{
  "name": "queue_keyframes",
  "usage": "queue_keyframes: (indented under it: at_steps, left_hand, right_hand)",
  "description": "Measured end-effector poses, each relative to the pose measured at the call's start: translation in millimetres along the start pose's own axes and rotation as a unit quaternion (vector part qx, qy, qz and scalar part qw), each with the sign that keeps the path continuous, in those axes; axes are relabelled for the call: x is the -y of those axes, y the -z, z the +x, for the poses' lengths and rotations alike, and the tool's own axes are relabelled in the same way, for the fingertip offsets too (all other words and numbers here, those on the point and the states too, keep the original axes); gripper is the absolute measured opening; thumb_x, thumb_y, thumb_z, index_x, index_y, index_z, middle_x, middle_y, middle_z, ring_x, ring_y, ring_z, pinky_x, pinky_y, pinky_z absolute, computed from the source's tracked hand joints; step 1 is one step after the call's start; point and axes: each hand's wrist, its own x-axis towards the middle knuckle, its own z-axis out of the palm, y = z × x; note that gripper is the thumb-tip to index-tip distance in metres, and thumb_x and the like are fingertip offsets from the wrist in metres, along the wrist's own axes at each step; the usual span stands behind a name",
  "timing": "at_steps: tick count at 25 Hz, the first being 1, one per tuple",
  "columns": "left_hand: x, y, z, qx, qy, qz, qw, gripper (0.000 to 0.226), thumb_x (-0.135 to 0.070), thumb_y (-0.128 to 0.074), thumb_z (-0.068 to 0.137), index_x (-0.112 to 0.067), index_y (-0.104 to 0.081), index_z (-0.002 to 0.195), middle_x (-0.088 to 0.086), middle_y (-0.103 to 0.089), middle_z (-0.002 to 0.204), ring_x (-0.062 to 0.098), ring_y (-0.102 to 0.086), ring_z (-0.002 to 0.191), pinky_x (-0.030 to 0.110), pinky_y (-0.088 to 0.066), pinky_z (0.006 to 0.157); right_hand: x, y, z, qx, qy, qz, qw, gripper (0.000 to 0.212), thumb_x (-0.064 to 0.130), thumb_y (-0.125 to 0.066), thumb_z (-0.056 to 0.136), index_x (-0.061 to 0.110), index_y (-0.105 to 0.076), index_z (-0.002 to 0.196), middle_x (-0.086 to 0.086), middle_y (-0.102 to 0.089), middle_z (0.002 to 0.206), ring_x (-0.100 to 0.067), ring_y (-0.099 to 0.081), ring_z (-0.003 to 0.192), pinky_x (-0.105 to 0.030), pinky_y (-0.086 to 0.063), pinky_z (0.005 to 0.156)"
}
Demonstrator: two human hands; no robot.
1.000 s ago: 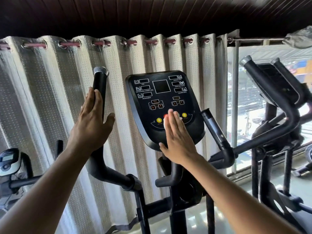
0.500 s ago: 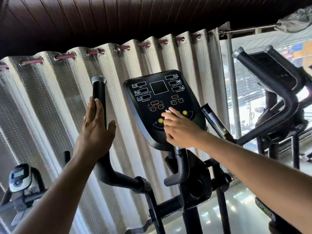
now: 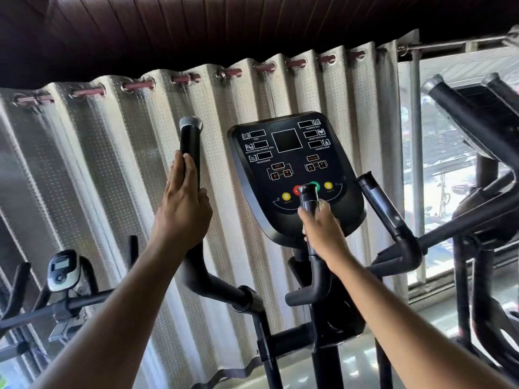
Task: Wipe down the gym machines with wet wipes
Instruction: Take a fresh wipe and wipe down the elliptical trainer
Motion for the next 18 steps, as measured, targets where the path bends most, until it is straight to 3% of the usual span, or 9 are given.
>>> queue_keyframes:
  at_steps: [1,3,6,9,12,15,18]
  left_hand:
    - [0.5,0.2,0.1,0.000,-0.001,-0.005,1.000,0.070,-0.012,-0.043,0.105,-0.013,-0.006,0.165,0.002,0.005,0.173,0.019,-0.001,0.160,0.026,-0.008,0.120]
    - [1.4,0.6,-0.3,-0.001,0.003,-0.019,1.000,0.070,-0.011,-0.043,0.105,-0.015,-0.007,0.165,0.001,0.004,0.173,0.019,-0.003,0.160,0.026,-0.010,0.120]
    - [2.8,0.4,-0.9,-0.006,0.001,-0.031,0.999,0.070,-0.011,-0.043,0.105,-0.015,-0.009,0.165,-0.001,0.003,0.174,0.018,-0.006,0.159,0.029,-0.014,0.123]
    - [3.9,-0.3,-0.1,-0.012,-0.005,-0.037,0.999,0.070,-0.011,-0.045,0.105,-0.015,-0.010,0.165,0.000,0.000,0.174,0.019,-0.008,0.159,0.032,-0.017,0.124]
    - [5.0,-1.8,0.0,-0.011,-0.003,-0.037,0.999,0.071,-0.011,-0.045,0.105,-0.016,-0.009,0.166,0.000,0.001,0.174,0.019,-0.008,0.159,0.033,-0.017,0.124]
    - [5.6,-1.1,-0.1,-0.013,0.000,-0.039,0.999,0.071,-0.011,-0.046,0.105,-0.017,-0.010,0.166,-0.001,0.001,0.174,0.020,-0.009,0.159,0.033,-0.018,0.124]
    - [6.0,-1.1,0.0,-0.011,0.000,-0.040,0.999,0.071,-0.012,-0.047,0.104,-0.016,-0.011,0.165,0.000,0.000,0.174,0.021,-0.010,0.159,0.038,-0.020,0.125]
  right_hand:
    - [10.4,5.6,14.0,0.015,-0.056,0.100,0.993,0.047,0.050,-0.051,0.100,0.009,-0.056,0.119,-0.012,-0.069,0.095,-0.029,-0.067,0.077,-0.045,-0.058,0.079]
    - [15.2,12.8,15.3,0.072,-0.137,0.214,0.965,0.052,0.059,-0.048,0.100,0.008,-0.060,0.095,-0.013,-0.062,0.074,-0.026,-0.057,0.055,-0.037,-0.053,0.058]
    - [-7.4,16.9,-27.1,0.158,-0.208,0.310,0.914,0.069,0.070,-0.041,0.097,0.008,-0.060,0.073,-0.013,-0.054,0.064,-0.026,-0.050,0.051,-0.031,-0.045,0.052]
    - [-24.4,18.1,-45.2,0.167,-0.242,0.353,0.888,0.071,0.070,-0.041,0.095,0.007,-0.059,0.070,-0.013,-0.053,0.064,-0.025,-0.049,0.051,-0.033,-0.041,0.055]
    - [-7.3,17.2,-16.2,0.161,-0.207,0.342,0.902,0.071,0.070,-0.036,0.097,0.005,-0.058,0.075,-0.015,-0.054,0.066,-0.027,-0.048,0.053,-0.032,-0.043,0.053]
    - [21.6,16.8,27.5,0.083,-0.181,0.312,0.929,0.066,0.064,-0.041,0.100,0.004,-0.068,0.094,-0.015,-0.061,0.073,-0.026,-0.055,0.056,-0.032,-0.048,0.055]
    - [26.0,6.3,36.5,-0.005,-0.111,0.138,0.984,0.054,0.058,-0.042,0.099,0.011,-0.068,0.100,-0.010,-0.070,0.084,-0.026,-0.067,0.073,-0.047,-0.058,0.076]
